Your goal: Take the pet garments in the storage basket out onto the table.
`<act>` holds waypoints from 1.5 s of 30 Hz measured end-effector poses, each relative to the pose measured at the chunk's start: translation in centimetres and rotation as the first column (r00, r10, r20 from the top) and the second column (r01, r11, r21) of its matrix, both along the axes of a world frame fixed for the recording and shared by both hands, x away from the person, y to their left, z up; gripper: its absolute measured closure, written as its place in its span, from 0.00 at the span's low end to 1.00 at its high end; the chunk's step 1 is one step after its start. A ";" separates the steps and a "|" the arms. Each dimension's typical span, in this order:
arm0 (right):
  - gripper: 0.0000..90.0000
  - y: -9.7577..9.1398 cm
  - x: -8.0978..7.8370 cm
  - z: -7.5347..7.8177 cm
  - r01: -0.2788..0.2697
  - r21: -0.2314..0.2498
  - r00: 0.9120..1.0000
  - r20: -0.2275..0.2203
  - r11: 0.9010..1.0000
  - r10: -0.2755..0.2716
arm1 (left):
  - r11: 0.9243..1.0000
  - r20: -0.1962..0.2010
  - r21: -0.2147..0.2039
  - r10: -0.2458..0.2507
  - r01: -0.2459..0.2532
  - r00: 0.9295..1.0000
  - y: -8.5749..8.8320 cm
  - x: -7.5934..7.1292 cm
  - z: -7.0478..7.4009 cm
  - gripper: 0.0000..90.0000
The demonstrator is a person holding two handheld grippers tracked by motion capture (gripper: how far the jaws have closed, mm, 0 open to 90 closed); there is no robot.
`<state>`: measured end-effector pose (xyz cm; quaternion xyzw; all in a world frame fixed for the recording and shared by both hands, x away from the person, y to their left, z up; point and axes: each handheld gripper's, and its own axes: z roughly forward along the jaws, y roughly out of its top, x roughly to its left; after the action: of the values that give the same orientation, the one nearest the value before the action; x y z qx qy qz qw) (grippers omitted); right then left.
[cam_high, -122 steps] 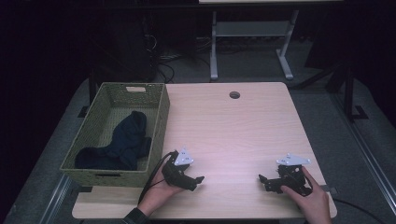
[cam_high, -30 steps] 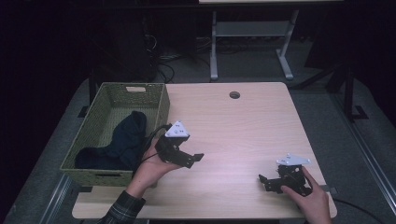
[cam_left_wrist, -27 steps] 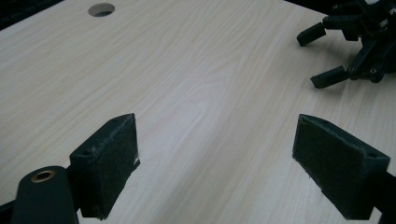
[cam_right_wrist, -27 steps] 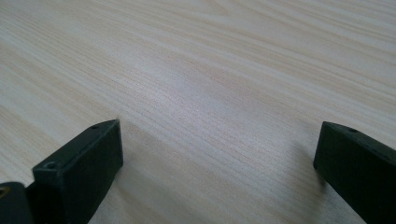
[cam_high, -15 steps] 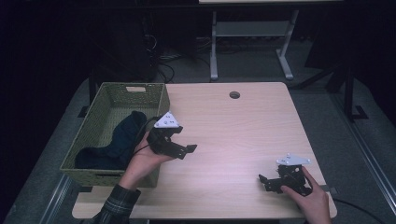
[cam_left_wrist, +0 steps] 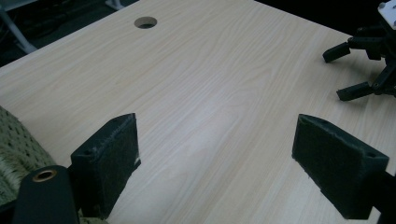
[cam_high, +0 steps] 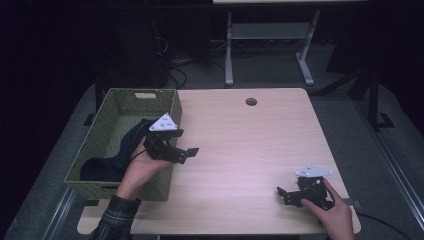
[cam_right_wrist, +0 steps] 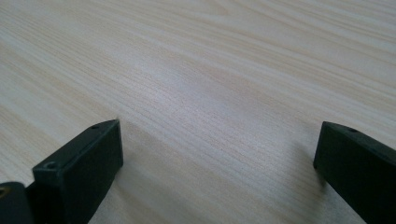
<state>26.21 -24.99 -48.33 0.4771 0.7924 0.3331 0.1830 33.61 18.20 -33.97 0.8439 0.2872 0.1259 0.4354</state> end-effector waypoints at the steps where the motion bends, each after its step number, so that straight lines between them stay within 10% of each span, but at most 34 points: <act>1: 0.01 0.0 0.0 0.0 0.000 0.000 1.000 0.000 1.000 0.000 | 1.000 0.001 0.005 -0.001 0.001 1.000 0.2 0.0 0.1 0.16; 45: 0.01 0.0 0.0 0.0 0.000 0.000 1.000 0.000 1.000 0.000 | 0.983 -0.011 0.046 0.177 -0.177 0.984 8.6 0.0 0.1 0.16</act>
<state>26.21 -24.99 -48.33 0.4770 0.7925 0.3331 0.1830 33.61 26.84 -33.87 0.8254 0.3613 0.1643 0.4014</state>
